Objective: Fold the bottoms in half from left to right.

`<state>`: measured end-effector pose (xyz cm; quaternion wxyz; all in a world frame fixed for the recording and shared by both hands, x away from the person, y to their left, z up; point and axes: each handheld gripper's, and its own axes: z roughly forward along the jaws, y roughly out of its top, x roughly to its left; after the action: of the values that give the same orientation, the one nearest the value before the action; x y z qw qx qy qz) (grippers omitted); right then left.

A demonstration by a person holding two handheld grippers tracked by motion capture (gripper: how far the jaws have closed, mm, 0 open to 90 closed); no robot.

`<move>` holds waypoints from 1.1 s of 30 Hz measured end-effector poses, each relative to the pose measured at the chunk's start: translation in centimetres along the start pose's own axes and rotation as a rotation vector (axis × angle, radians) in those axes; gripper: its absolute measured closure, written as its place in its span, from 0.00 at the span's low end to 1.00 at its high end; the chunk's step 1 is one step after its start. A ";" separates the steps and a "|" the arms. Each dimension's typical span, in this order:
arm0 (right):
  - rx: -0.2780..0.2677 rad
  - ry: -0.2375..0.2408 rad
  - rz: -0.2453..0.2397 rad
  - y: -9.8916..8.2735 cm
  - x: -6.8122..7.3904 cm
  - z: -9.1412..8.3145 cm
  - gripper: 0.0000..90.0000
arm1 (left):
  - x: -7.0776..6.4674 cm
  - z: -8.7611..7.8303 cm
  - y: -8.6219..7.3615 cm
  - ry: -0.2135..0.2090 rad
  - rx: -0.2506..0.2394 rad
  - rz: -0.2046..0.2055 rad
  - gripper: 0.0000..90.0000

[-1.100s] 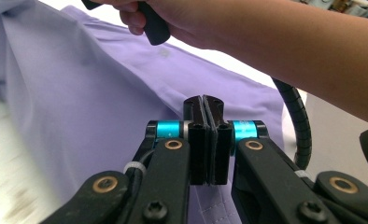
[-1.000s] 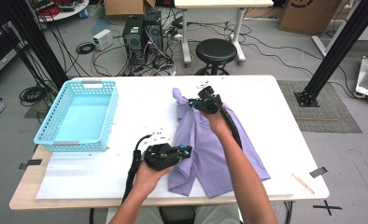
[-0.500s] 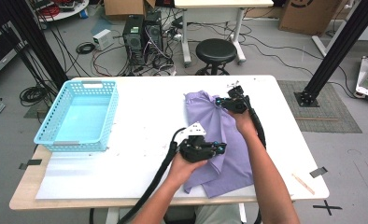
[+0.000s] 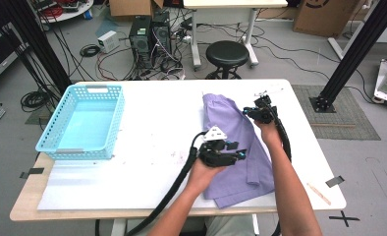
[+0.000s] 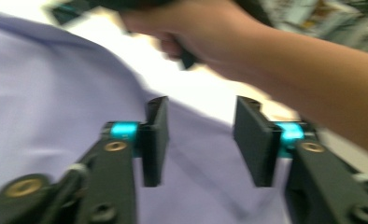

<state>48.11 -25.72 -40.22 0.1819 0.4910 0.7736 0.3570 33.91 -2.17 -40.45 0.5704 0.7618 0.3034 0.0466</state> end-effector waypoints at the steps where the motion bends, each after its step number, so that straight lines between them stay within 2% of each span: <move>1: -0.006 -0.001 0.011 -0.2 -0.1 0.0 0.82 | 0.6 -0.8 -0.2 0.033 -0.017 -0.010 0.56; 3: -0.023 0.003 0.031 -0.9 -0.2 -0.4 0.79 | 1.8 -2.5 -0.6 0.109 -0.037 0.001 0.50; 5: -0.039 -0.001 0.020 -1.6 -0.2 -1.0 0.77 | 3.2 -4.2 -1.3 0.178 -0.050 0.005 0.45; 6: -0.050 0.003 0.009 -2.0 -0.2 -1.4 0.77 | 3.9 -5.0 -1.6 0.201 -0.056 -0.004 0.43; 9: -0.074 0.001 -0.013 -3.5 0.2 -2.7 0.74 | 5.6 -7.2 -2.6 0.279 -0.071 0.008 0.36; 10: -0.085 0.004 -0.023 -4.0 0.3 -3.2 0.74 | 6.1 -7.8 -2.9 0.302 -0.078 0.006 0.30; 13: -0.105 0.019 -0.025 -5.6 0.6 -4.6 0.71 | 7.4 -9.6 -3.7 0.330 -0.084 0.008 0.29; 16: -0.103 0.030 -0.052 -7.3 1.3 -5.7 0.69 | 8.3 -11.0 -4.6 0.345 -0.091 0.007 0.29; 18: -0.097 0.014 -0.078 -8.4 1.9 -6.4 0.66 | 8.8 -11.9 -5.2 0.354 -0.087 0.013 0.29; 20: -0.099 -0.015 -0.113 -9.6 2.6 -7.2 0.63 | 9.1 -12.5 -5.7 0.360 -0.089 0.016 0.29; 27: -0.061 0.018 -0.139 -12.3 4.4 -8.8 0.65 | 9.8 -14.2 -6.7 0.369 -0.091 0.023 0.29; 33: -0.020 0.049 -0.152 -14.2 6.4 -9.5 0.70 | 10.1 -15.1 -7.5 0.360 -0.075 0.008 0.29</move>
<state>30.26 -27.29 -43.69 0.1942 0.4200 0.8093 0.3618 32.77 16.94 -44.76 0.5348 0.7204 0.3959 0.1958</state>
